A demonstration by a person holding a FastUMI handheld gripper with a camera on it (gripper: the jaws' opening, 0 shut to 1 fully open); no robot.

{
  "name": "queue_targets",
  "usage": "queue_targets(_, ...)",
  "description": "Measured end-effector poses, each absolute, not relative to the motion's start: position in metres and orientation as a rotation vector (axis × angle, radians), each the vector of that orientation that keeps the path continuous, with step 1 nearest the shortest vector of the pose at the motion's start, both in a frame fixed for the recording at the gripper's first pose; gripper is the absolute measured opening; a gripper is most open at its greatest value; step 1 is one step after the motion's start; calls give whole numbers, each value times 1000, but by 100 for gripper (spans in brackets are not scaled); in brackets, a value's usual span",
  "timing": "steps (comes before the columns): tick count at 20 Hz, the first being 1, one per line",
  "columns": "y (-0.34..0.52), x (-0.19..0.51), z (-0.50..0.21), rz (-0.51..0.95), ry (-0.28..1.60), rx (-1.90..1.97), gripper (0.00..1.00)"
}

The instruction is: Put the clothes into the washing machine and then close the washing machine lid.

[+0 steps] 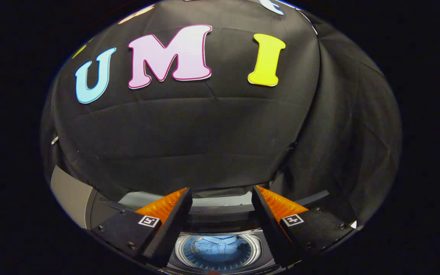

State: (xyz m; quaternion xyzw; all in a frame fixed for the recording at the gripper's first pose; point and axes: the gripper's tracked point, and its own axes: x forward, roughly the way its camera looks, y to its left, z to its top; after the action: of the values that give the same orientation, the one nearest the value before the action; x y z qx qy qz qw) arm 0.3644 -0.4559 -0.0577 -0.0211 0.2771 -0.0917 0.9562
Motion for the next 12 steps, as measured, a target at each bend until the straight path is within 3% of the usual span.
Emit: queue_targets(12,-456,362,-58,-184,529,-49,100)
